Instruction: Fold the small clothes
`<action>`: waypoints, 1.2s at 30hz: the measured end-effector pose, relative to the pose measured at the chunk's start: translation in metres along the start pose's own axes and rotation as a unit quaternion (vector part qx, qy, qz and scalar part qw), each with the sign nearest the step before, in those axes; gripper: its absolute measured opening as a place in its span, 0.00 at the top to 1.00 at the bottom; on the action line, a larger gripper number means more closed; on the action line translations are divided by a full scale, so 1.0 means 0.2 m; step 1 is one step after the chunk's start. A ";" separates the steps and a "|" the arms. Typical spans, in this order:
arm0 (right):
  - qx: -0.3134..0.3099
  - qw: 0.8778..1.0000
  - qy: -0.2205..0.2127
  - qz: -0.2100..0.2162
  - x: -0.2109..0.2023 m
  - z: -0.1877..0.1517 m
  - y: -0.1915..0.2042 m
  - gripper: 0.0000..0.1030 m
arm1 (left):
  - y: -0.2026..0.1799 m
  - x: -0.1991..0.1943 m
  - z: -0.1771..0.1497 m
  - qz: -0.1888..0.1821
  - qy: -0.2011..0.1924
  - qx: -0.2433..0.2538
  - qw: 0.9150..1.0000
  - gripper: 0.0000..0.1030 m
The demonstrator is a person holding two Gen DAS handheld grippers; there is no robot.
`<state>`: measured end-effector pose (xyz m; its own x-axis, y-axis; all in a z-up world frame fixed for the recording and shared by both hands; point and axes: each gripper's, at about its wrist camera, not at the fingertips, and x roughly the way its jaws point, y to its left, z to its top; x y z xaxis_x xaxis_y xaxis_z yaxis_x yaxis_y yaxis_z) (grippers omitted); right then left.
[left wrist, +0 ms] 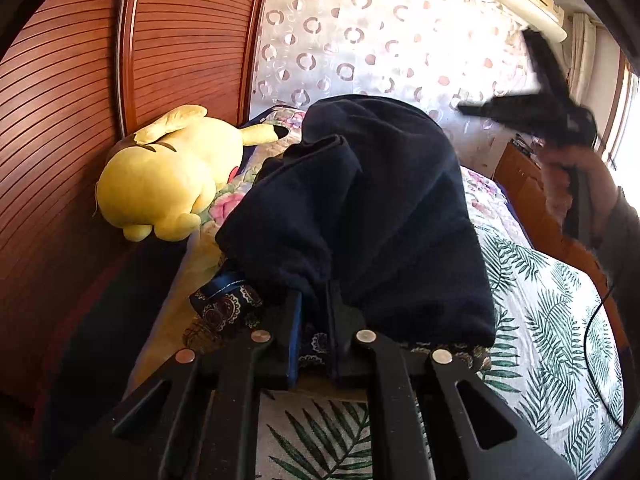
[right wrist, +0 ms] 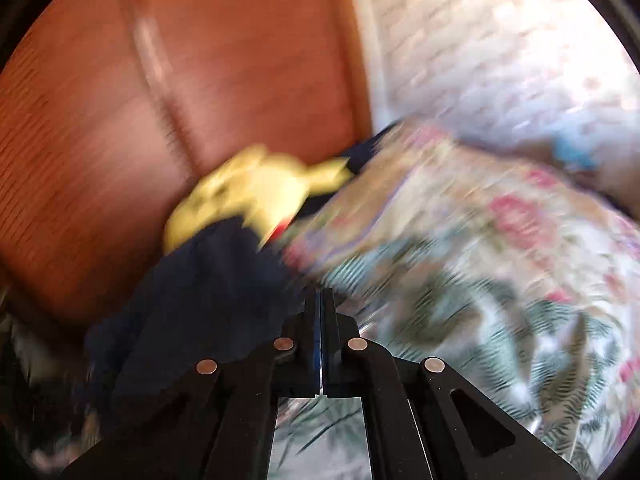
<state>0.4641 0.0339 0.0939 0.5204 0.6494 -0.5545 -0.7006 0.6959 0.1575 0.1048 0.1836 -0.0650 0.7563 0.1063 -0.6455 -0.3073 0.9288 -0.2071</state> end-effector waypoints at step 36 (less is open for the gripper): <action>-0.016 0.987 -0.101 -0.121 -1.57 -1.04 0.41 0.51 | -0.83 -0.60 -0.03 -0.110 -0.113 0.182 0.971 0.12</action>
<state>0.1411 -0.1762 0.1112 0.7590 0.5146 -0.3988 -0.5566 0.8307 0.0127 0.0615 0.0143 0.0423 0.9006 -0.0710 -0.4289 0.0688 0.9974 -0.0206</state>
